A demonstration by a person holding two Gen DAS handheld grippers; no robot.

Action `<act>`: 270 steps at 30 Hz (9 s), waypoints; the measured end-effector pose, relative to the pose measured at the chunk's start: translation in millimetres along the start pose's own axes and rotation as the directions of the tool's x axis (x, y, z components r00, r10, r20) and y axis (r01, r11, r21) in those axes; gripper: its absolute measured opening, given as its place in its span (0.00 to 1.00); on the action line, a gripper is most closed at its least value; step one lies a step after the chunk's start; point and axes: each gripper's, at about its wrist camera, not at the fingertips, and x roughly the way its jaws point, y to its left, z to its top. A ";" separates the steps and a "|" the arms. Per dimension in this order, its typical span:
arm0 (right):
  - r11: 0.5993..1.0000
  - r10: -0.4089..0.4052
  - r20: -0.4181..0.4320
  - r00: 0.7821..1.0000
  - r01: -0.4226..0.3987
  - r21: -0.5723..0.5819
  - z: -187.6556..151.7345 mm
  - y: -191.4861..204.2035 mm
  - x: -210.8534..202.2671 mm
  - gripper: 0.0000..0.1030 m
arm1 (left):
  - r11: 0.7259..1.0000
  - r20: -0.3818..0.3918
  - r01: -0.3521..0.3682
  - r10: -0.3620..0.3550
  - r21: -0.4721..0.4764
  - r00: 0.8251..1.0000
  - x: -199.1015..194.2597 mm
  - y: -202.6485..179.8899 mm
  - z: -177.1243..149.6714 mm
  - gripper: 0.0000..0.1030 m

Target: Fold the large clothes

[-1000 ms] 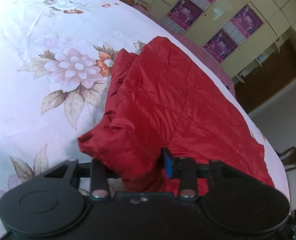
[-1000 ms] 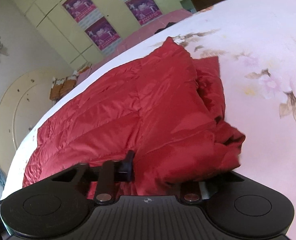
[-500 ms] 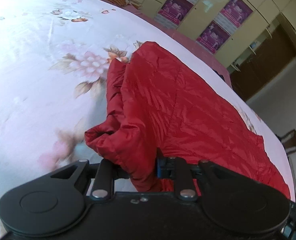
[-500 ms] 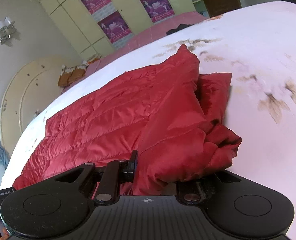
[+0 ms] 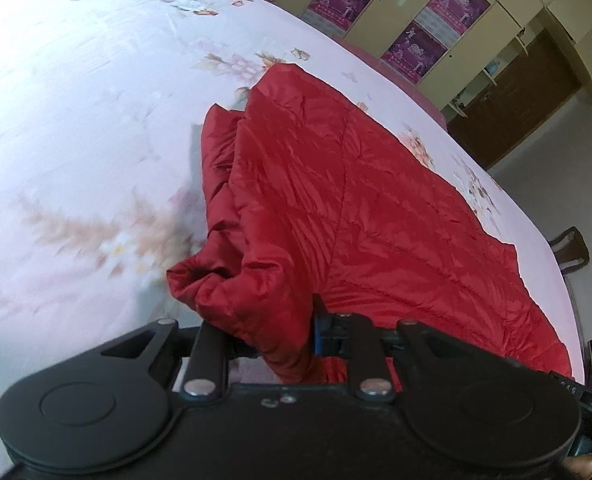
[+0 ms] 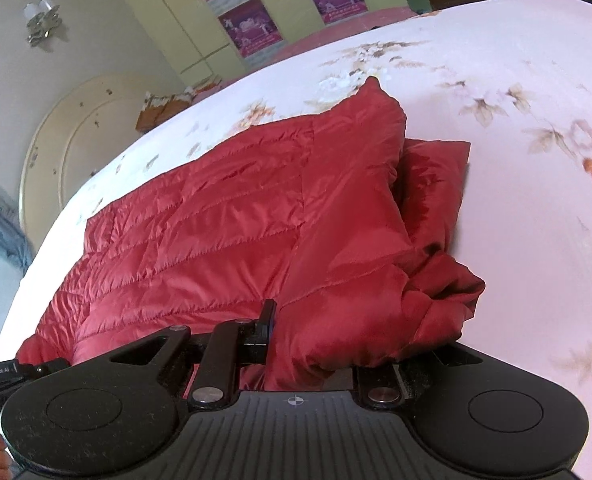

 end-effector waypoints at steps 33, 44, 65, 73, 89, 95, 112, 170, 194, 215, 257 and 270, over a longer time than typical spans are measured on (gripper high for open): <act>0.959 -0.205 0.255 0.945 0.246 -0.138 6.1 3.3 -90.9 0.56 | 0.998 0.016 0.004 -0.003 -0.059 1.000 4.3 12.4 -25.8 0.76; 0.916 -0.014 0.144 0.990 0.071 -0.396 6.5 102.8 -7.7 0.55 | 0.997 0.034 -0.006 0.009 -0.076 0.999 8.4 6.7 -25.6 0.76; 0.822 -0.116 0.001 0.993 0.097 -0.561 -17.6 131.1 91.8 0.35 | 0.996 0.071 0.000 0.007 -0.093 0.997 8.4 7.5 -28.9 0.68; 0.803 -0.111 -0.002 0.994 0.089 -0.589 -49.7 132.9 55.6 0.34 | 0.993 0.082 0.014 -0.004 -0.121 0.997 4.3 8.7 -31.4 0.58; 0.832 -0.097 -0.054 0.994 0.051 -0.553 -54.0 119.8 72.9 0.34 | 0.987 0.242 -0.006 -0.033 0.158 0.970 -38.2 -56.1 -26.9 0.22; 0.877 -0.029 -0.093 0.995 -0.020 -0.481 -35.1 106.4 56.9 0.35 | 0.938 0.250 0.009 -0.101 0.346 0.963 -46.2 -126.6 -25.8 0.22; 0.940 -0.135 0.015 0.991 0.133 -0.315 -34.0 -36.4 -71.4 0.35 | 0.735 0.045 0.118 -0.198 0.668 0.979 39.5 -272.8 -114.6 0.23; 0.969 -0.014 0.156 0.988 0.052 -0.243 50.0 -67.3 -131.0 0.22 | 0.796 0.205 -0.139 0.019 0.589 0.979 81.7 -254.8 -73.1 0.53; 0.892 -0.303 0.213 0.929 0.355 -0.280 85.0 -32.8 42.8 0.22 | 0.850 0.107 -0.056 0.000 0.524 0.994 176.0 -258.9 -2.4 0.69; 0.935 -0.248 0.156 0.956 0.278 -0.218 93.3 -51.1 29.6 0.23 | 0.844 0.084 -0.076 0.036 0.530 0.996 179.1 -261.0 -0.3 0.73; 0.949 -0.015 -0.023 1.000 0.007 -0.315 2.4 -74.0 -92.2 0.55 | 0.836 0.024 -0.040 0.031 0.547 0.999 88.1 -229.5 -70.9 0.88; 0.997 0.059 -0.020 0.998 -0.060 -0.053 62.9 -111.7 -50.0 0.92 | 0.901 -0.049 0.045 -0.027 0.432 0.998 121.1 -231.2 -40.3 0.94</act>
